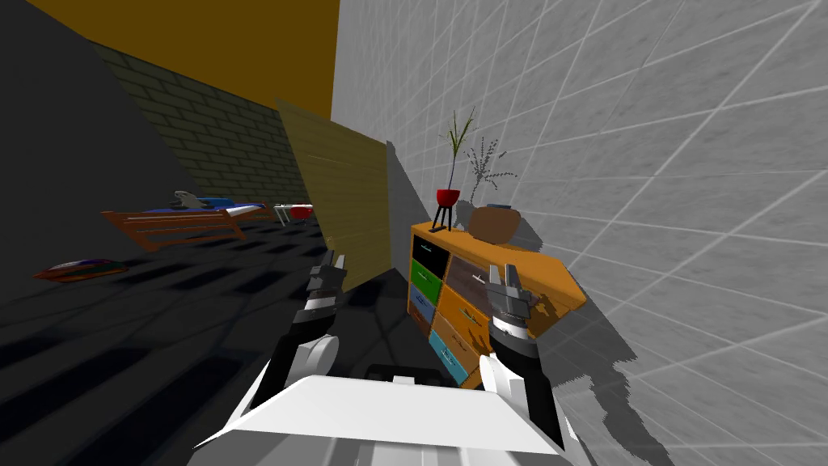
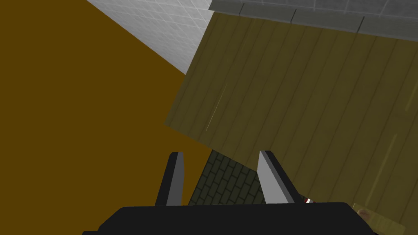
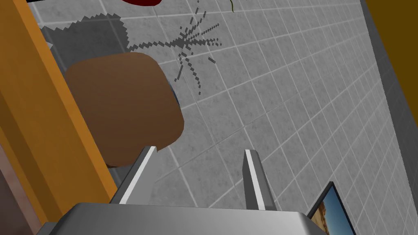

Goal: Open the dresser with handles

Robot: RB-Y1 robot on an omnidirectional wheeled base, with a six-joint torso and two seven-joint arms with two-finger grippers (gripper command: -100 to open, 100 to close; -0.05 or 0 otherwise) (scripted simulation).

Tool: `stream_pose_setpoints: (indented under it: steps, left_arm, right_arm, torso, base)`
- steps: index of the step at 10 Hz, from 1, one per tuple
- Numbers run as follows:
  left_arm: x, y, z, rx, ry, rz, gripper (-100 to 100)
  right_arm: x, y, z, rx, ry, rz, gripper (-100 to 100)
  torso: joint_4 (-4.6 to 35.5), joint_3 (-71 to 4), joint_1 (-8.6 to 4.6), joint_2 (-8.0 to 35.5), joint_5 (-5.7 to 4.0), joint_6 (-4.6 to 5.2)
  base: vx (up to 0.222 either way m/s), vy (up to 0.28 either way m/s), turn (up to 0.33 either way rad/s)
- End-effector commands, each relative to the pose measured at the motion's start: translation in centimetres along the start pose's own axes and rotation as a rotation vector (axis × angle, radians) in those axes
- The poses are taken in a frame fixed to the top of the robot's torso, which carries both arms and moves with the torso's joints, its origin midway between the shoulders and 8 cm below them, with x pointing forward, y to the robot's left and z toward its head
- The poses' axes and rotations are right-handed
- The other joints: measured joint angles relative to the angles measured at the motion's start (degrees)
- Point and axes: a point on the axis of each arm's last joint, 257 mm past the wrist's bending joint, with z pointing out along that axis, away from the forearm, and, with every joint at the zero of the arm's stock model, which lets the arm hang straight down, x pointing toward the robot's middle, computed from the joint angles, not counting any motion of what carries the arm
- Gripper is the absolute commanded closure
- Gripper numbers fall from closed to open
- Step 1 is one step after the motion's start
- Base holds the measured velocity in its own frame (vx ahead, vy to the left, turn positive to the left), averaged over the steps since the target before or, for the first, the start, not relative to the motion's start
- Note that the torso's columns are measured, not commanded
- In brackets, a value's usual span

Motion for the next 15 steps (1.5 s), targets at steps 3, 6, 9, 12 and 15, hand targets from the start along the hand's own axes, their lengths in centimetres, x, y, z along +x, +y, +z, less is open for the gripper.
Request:
stream_pose_setpoints:
  steps: [3, 6, 9, 12, 15]
  left_arm:
    - [0.0, 0.0, 0.0, 0.000, 0.000, 0.000, 0]
    - [0.0, 0.0, 0.0, -0.001, 0.000, 0.000, 0]
    - [0.0, 0.0, 0.0, -0.001, 0.000, 0.000, 0]
    - [0.0, 0.0, 0.0, -0.001, 0.000, 0.000, 0]
    - [0.0, 0.0, 0.0, -0.001, 0.000, 0.000, 0]
  right_arm:
    - [0.4, -0.4, -0.1, 0.013, 0.032, -0.027, -100]
    - [1.1, -2.1, -0.5, 0.056, 0.112, -0.125, -100]
    - [1.6, -4.6, -1.3, 0.117, 0.199, -0.274, -100]
    - [1.4, -7.8, -2.5, 0.187, 0.286, -0.460, -100]
    - [1.0, -10.1, -3.6, 0.234, 0.354, -0.608, -100]
  torso:
    - [12.7, -25.4, 0.00, 12.7, 0.00, 0.00]
    - [15.3, -30.7, 0.12, 15.2, 0.04, 0.00]
    - [15.4, -30.8, 0.08, 15.3, 0.02, 0.00]
    - [15.4, -30.8, 0.04, 15.3, 0.01, 0.00]
    - [15.4, -30.8, 0.05, 15.3, 0.02, 0.01]
  base:
    - [0.005, 0.005, -0.001]
    - [0.028, 0.057, -0.008]
    - [0.050, 0.100, -0.013]
    - [0.066, 0.131, -0.015]
    - [0.074, 0.145, -0.015]
